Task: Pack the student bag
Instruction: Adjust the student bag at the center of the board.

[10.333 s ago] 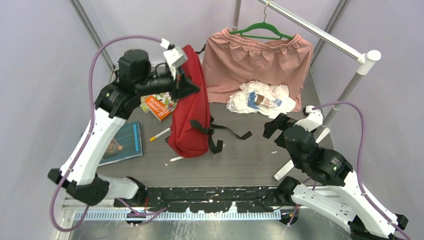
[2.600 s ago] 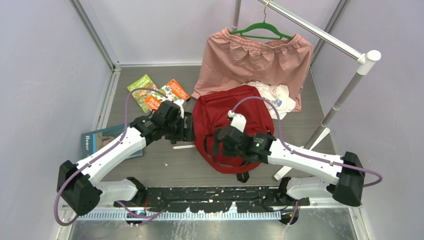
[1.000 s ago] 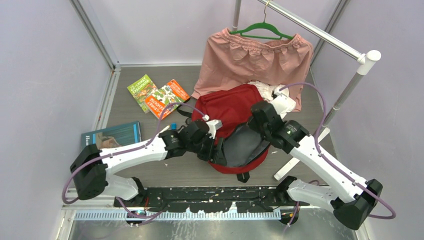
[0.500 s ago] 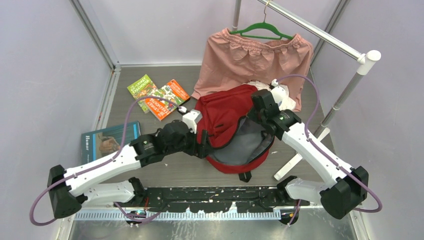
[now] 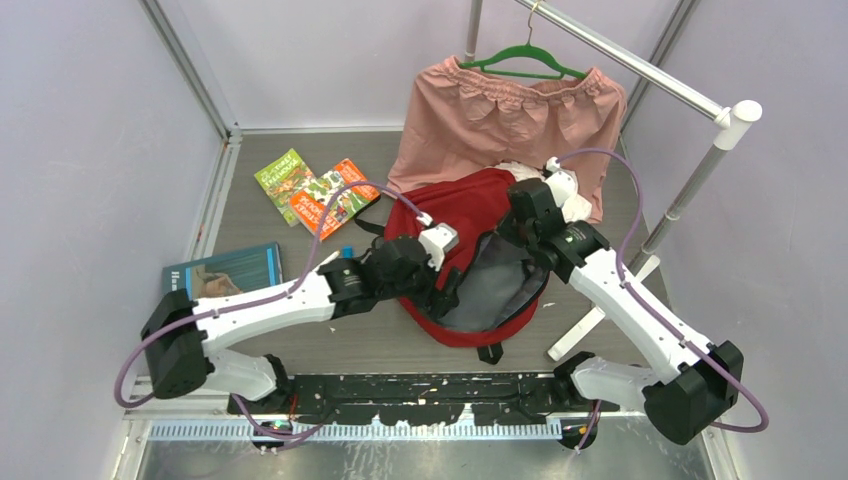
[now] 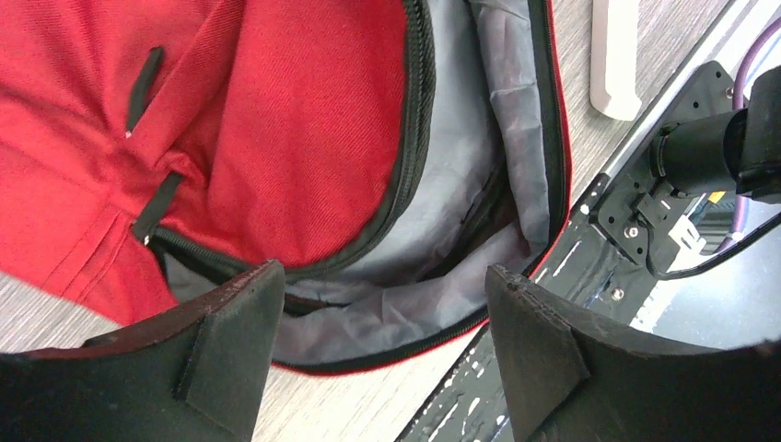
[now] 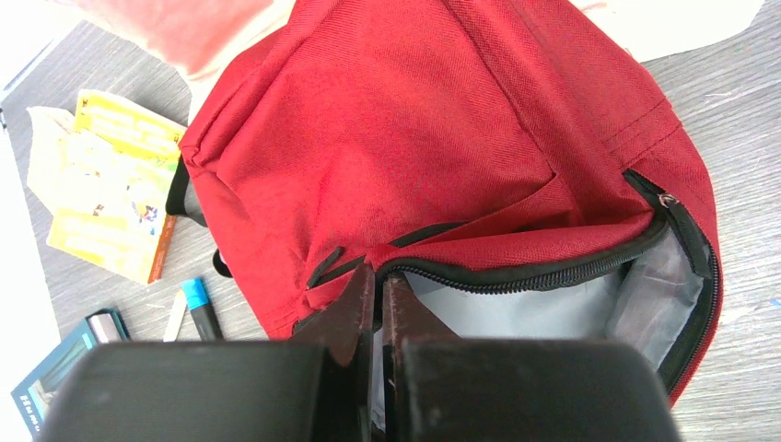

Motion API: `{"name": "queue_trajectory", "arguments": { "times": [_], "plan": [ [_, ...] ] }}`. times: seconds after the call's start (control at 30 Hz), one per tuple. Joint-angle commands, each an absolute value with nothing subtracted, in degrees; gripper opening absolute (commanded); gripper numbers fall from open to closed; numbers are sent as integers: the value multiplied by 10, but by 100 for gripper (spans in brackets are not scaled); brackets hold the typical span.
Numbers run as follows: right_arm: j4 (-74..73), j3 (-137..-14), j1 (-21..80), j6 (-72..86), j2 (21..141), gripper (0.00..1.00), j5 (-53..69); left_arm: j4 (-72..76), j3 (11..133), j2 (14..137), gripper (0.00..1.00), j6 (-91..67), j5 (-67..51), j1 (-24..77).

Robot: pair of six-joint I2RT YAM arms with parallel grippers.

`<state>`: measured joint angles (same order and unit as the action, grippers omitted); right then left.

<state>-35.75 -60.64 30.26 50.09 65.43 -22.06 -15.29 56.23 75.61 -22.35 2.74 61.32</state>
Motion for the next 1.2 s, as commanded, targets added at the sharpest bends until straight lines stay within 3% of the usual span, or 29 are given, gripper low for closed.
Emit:
{"name": "queue_trajectory", "arguments": {
  "times": [0.0,0.33,0.47,0.57,0.6,0.67,0.7,0.87,1.0,1.17],
  "plan": [
    [-350,-632,301,498,632,1,-223,-91,611,794,80,-206,-10,617],
    [-347,-627,301,500,631,1,-209,-68,616,836,79,-215,-24,621],
    [-352,-625,301,497,622,1,-210,-99,640,857,71,-213,-12,621],
    [-354,-621,301,494,614,1,-208,-113,652,867,55,-208,-11,621],
    [-354,-620,300,492,612,1,-205,-117,655,868,43,-207,-6,621],
    [-354,-620,300,484,613,1,-198,-134,669,867,10,-207,27,621],
    [-354,-621,300,479,615,1,-194,-142,676,865,1,-207,39,621],
    [-360,-621,299,466,627,1,-185,-162,691,838,0,-202,86,621],
    [-352,-603,300,454,610,12,-150,-170,688,804,0,-186,150,621],
    [-351,-572,300,451,570,1,-149,-186,698,800,0,-169,140,617]
  ]
}}
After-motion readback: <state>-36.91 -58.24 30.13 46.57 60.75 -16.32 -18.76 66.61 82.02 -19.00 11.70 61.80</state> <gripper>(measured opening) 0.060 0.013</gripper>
